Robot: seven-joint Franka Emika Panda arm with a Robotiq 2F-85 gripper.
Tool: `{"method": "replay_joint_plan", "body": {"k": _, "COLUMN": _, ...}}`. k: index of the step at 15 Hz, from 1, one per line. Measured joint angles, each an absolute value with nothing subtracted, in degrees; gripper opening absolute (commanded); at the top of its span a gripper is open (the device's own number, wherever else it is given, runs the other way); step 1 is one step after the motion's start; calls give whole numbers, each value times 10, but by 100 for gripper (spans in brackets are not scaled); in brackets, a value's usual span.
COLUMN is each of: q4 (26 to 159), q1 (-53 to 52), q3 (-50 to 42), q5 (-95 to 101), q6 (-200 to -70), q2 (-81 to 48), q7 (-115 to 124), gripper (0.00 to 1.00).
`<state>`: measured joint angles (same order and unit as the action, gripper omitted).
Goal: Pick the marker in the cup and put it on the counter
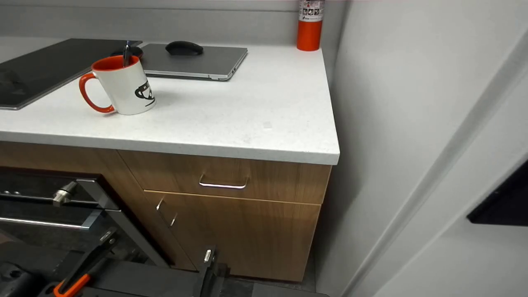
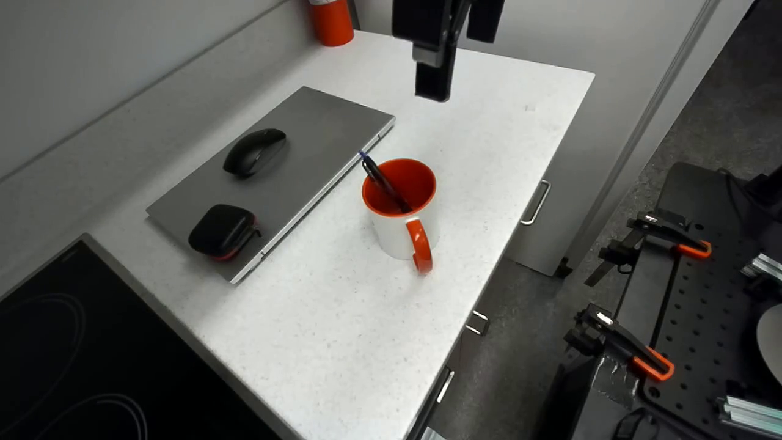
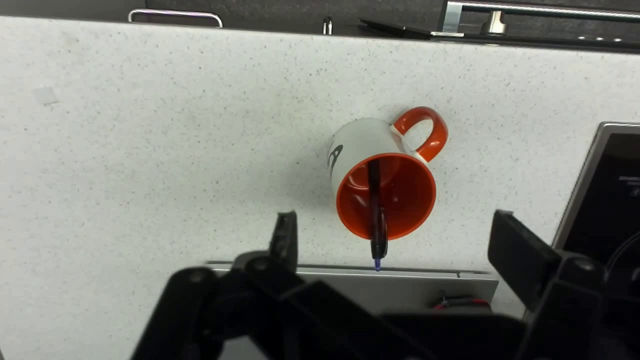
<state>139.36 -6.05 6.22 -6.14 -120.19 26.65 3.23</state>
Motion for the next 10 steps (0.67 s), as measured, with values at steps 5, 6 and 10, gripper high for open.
{"method": "replay_joint_plan", "body": {"k": 5, "q4": 1385, "q1": -61, "q3": 59, "q5": -70, "q6": -1221, "q2": 225, "q7": 13, "gripper": 100}}
{"method": "replay_joint_plan", "body": {"k": 6, "q4": 1380, "q1": -61, "q3": 58, "q5": -70, "q6": -1232, "q2": 210, "q7": 12, "gripper": 100}}
{"method": "replay_joint_plan", "body": {"k": 10, "q4": 1357, "q1": -62, "q3": 57, "q5": -73, "q6": -1273, "q2": 149, "q7": 11, "gripper": 100}}
